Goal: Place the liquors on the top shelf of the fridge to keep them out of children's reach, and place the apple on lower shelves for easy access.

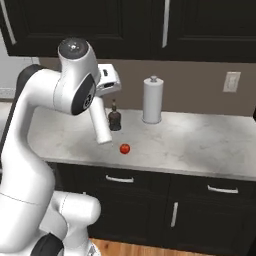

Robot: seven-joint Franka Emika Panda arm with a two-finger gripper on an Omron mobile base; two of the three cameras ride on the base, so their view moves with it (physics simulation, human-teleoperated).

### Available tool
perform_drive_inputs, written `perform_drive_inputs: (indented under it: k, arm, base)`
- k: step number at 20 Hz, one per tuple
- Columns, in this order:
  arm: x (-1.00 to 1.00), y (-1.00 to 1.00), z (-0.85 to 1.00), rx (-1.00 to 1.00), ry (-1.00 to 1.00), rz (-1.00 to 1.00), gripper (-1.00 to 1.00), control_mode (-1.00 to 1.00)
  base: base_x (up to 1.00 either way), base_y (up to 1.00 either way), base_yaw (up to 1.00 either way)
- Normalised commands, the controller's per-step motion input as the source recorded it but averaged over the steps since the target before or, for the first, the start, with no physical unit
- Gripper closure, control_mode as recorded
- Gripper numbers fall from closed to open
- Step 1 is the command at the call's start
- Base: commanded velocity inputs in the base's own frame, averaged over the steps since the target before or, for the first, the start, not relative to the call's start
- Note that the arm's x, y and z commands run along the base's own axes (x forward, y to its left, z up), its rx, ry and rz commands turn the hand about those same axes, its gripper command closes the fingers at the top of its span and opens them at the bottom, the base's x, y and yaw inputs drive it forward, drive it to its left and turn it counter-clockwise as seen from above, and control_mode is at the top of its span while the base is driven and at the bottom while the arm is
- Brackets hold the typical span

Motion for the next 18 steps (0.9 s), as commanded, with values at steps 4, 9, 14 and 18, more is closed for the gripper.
perform_drive_inputs:
  k: [4, 9, 14, 18]
  arm:
    - [0.00, 0.00, 0.00, 0.00, 0.00, 0.00, 1.00, 1.00]
    - [0.00, 0.00, 0.00, 0.00, 0.00, 0.00, 1.00, 1.00]
    - [0.00, 0.00, 0.00, 0.00, 0.00, 0.00, 1.00, 1.00]
    - [0.00, 0.00, 0.00, 0.00, 0.00, 0.00, 1.00, 1.00]
  base:
    - [-0.73, -0.31, -0.39]
    - [-0.32, -0.34, -0.59]
    - [-0.11, -0.24, -0.71]
    - [-0.01, -0.40, -0.68]
